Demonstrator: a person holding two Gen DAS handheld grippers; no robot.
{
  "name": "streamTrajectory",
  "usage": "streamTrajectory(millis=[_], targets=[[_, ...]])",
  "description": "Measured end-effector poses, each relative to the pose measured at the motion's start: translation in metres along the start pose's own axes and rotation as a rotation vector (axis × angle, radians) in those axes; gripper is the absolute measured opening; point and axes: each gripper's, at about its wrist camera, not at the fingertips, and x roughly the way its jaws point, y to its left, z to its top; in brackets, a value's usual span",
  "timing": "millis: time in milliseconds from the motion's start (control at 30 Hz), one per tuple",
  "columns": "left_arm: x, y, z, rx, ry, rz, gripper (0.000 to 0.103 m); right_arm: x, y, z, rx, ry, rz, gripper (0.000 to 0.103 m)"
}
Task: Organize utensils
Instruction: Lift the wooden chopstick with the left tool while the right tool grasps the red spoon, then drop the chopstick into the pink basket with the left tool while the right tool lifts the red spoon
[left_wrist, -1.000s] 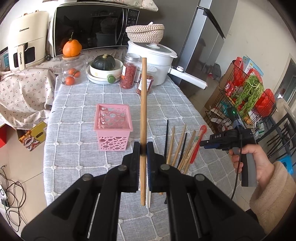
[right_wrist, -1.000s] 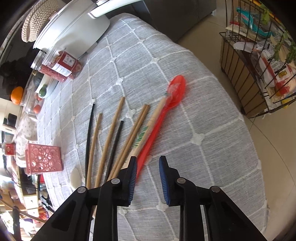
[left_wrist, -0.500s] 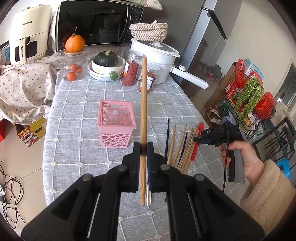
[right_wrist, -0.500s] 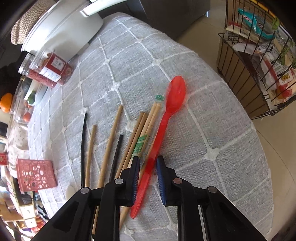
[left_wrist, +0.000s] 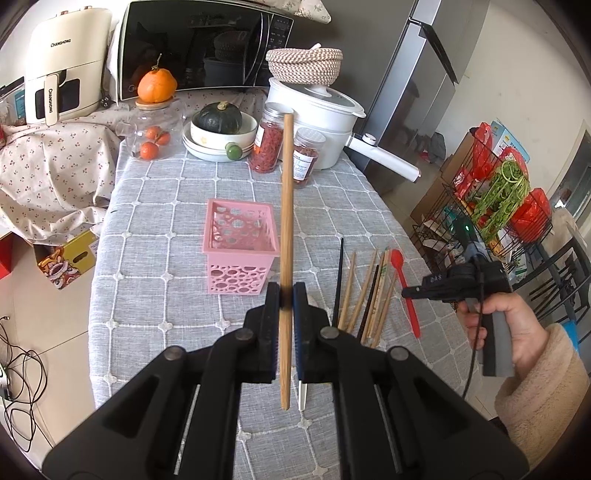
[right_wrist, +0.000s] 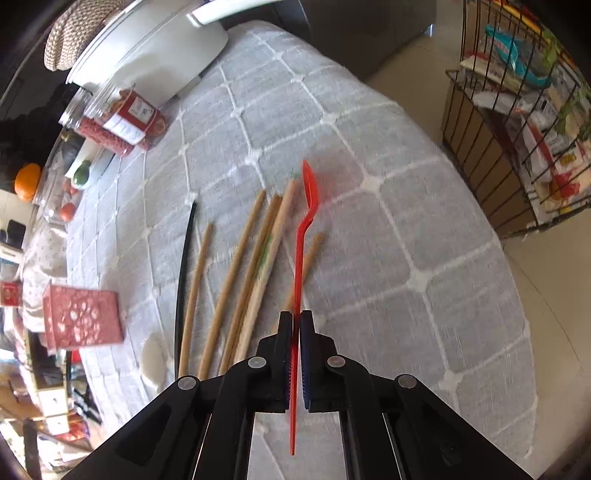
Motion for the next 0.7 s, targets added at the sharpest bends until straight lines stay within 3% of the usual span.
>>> streamTrajectory(millis=[167,267,300,333,500,600,700], targets=[[0.005,-0.001,-0.001,0.003,0.02,0.001,0.008,0.005,-0.007,-0.021,-0.076,0.128,-0.02,0.006],[0.005,-0.002,0.0,0.001,0.016,-0.001,0.008,0.0,-0.019,-0.024,-0.065,0.13,-0.005,0.027],[0.005,-0.003,0.0,0.002,0.013,-0.001,0.008,-0.006,-0.023,-0.02,-0.054,0.097,-0.003,0.04],[0.005,-0.004,0.001,0.003,0.009,0.0,0.008,-0.013,-0.025,-0.015,-0.042,0.056,-0.003,0.043],[0.012,-0.008,0.0,0.01,0.019,0.006,0.008,-0.017,-0.022,0.006,-0.035,-0.038,-0.031,0.043],[0.015,-0.009,0.0,0.008,0.027,0.004,0.008,-0.008,-0.014,0.021,-0.023,-0.055,-0.004,0.035],[0.019,-0.01,0.0,0.008,0.041,-0.002,0.008,0.0,-0.005,0.028,-0.069,-0.089,-0.064,0.034]])
